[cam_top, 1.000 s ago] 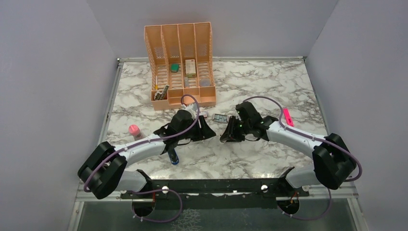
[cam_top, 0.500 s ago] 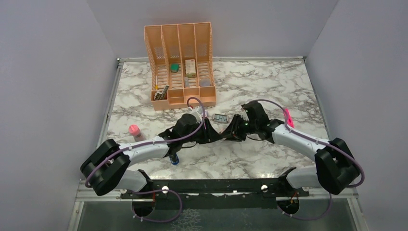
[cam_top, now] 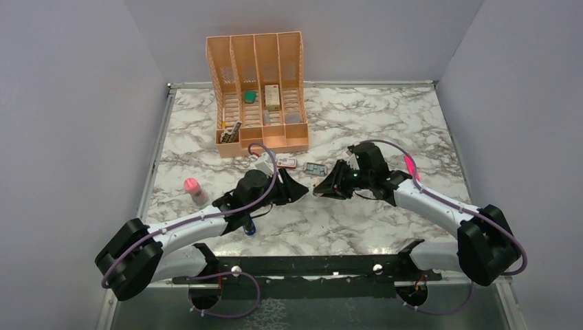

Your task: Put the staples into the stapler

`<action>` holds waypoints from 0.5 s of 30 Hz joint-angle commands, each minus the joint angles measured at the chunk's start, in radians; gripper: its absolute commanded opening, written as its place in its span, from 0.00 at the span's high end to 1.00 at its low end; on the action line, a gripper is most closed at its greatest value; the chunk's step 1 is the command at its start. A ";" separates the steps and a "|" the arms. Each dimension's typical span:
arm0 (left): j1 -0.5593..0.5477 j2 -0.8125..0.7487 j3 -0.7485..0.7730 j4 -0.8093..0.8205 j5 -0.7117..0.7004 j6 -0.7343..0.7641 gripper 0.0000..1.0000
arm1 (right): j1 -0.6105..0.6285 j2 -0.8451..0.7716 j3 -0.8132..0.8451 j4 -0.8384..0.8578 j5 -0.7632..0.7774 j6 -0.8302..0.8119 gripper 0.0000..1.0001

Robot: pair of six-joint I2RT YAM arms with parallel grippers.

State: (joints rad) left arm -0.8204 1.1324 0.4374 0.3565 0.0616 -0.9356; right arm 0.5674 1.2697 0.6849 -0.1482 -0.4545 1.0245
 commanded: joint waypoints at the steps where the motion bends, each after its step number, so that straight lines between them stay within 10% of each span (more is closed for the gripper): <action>1: -0.005 0.049 0.031 0.026 0.037 0.024 0.50 | -0.008 -0.027 0.003 0.073 -0.079 0.025 0.78; 15: -0.005 0.147 0.041 0.160 0.117 -0.004 0.68 | -0.009 -0.038 0.009 0.111 -0.151 0.033 0.78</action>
State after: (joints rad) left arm -0.8204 1.2510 0.4541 0.4561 0.1387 -0.9451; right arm 0.5564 1.2526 0.6849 -0.0895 -0.5274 1.0489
